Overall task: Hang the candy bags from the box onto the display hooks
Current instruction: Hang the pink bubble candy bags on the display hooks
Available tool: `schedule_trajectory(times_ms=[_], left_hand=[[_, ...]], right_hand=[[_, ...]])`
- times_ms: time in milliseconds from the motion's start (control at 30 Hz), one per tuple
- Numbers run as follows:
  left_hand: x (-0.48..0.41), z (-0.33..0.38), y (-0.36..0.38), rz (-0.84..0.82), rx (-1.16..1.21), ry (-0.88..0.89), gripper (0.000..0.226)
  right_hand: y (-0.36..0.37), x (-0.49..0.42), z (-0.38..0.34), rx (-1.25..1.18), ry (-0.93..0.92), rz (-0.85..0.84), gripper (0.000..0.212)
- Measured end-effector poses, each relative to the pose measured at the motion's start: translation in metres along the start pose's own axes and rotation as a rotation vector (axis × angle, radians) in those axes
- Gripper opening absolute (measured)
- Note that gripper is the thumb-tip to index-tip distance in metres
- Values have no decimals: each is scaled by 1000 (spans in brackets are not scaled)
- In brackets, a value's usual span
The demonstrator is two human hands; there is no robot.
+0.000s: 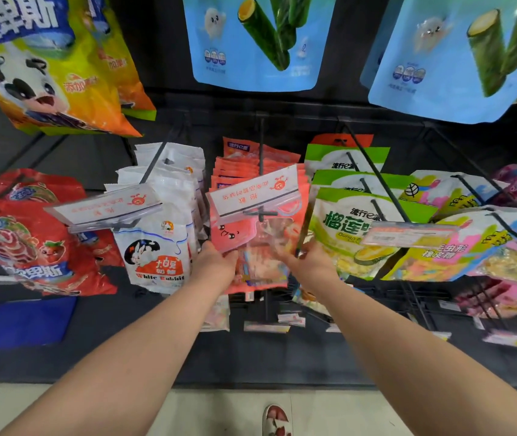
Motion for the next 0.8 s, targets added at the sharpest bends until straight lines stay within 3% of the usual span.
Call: schedule_trajectory(times_ms=[133,267,400,800], left_hand=[[22,5,-5,-9,13,96,48],[62,25,-4,-20,-579,376,79],[109,47,4,4,-923,608,86],[221,66,71,-114,-1080,779,85]], right_hand=[[-15,24,-5,358,-143,28,66],[-27,70,-18,766,-382,103,71],[-40,113,-6,852,-368,79,75],[-112,191,86,867,-211,69,69]])
Point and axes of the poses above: each hand's wrist, its own x-axis away from the middle knuckle, its own y-axis out of the palm, z = x × y, the point moved 9 cm from there along -x, towards the middle knuckle, and after that the axes turned 3 degrees about -x, right-handed, at the moved point
